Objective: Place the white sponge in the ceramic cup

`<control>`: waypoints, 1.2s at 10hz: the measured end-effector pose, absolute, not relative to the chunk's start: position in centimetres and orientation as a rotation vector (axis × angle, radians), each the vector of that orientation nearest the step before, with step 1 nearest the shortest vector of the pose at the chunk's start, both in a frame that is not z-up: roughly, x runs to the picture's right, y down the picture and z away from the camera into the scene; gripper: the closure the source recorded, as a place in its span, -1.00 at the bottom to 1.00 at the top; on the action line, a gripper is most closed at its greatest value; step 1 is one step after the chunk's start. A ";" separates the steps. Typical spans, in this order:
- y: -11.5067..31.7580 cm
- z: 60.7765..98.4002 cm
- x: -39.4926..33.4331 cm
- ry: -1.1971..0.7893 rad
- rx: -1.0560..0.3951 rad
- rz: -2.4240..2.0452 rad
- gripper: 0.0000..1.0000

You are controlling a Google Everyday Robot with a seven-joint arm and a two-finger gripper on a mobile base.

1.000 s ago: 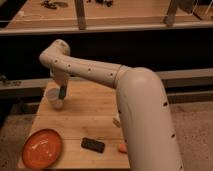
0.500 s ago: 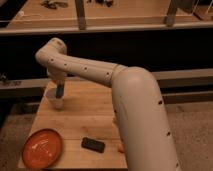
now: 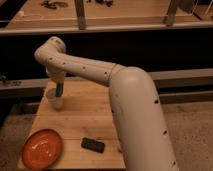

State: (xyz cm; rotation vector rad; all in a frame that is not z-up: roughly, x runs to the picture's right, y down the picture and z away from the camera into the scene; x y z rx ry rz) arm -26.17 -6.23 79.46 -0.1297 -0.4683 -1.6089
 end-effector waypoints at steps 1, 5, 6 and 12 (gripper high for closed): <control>-6.3 79.5 -26.4 -0.468 -0.130 -1.611 0.69; -6.8 79.9 -26.9 -0.463 -0.128 -1.620 0.69; -6.9 79.9 -27.0 -0.463 -0.128 -1.622 0.69; -7.4 80.4 -27.6 -0.453 -0.116 -1.631 0.69</control>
